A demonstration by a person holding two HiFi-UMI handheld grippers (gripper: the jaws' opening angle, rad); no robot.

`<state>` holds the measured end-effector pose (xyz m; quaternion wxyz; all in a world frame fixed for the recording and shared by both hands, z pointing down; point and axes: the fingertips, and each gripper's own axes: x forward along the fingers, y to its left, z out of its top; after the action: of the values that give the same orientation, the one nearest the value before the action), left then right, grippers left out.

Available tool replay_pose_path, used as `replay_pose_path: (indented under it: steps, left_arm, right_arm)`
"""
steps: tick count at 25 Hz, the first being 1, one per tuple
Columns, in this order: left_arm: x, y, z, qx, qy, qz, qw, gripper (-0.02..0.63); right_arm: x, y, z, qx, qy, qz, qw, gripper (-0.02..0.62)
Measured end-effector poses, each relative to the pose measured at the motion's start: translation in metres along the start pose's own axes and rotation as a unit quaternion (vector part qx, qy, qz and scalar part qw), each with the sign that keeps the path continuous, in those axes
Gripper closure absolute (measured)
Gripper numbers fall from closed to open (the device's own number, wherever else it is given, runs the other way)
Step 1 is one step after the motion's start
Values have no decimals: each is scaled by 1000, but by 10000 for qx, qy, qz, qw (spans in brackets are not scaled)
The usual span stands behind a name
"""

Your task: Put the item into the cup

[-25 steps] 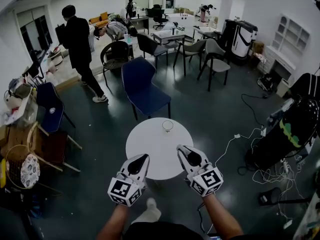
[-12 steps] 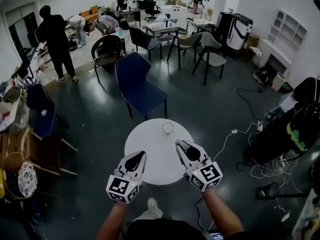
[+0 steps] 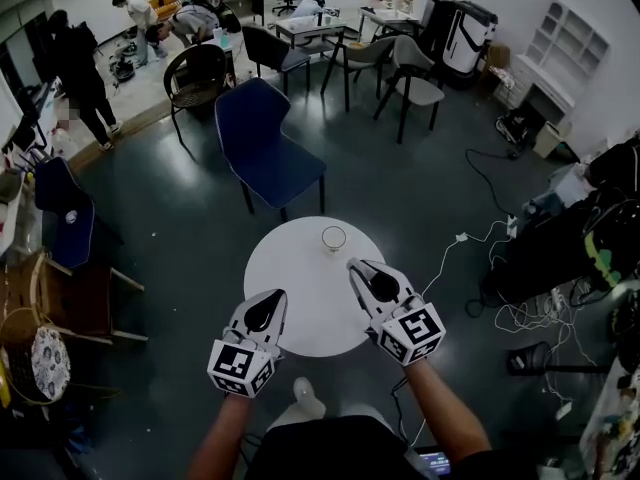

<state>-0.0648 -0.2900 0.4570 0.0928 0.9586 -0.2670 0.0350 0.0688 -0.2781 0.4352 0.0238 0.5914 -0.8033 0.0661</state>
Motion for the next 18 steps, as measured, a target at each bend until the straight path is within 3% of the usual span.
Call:
replay_pose_path:
  steps: [8,18]
  left_arm:
    - [10,18,-24,-165,125,-76,9998,591]
    - [37,32,-43,-262,296,35,9992,591]
  right_arm:
    - [26,-16,-29,-73,291,-132,9995,520]
    - [57,-50,-52,-296,622,58,9976,520]
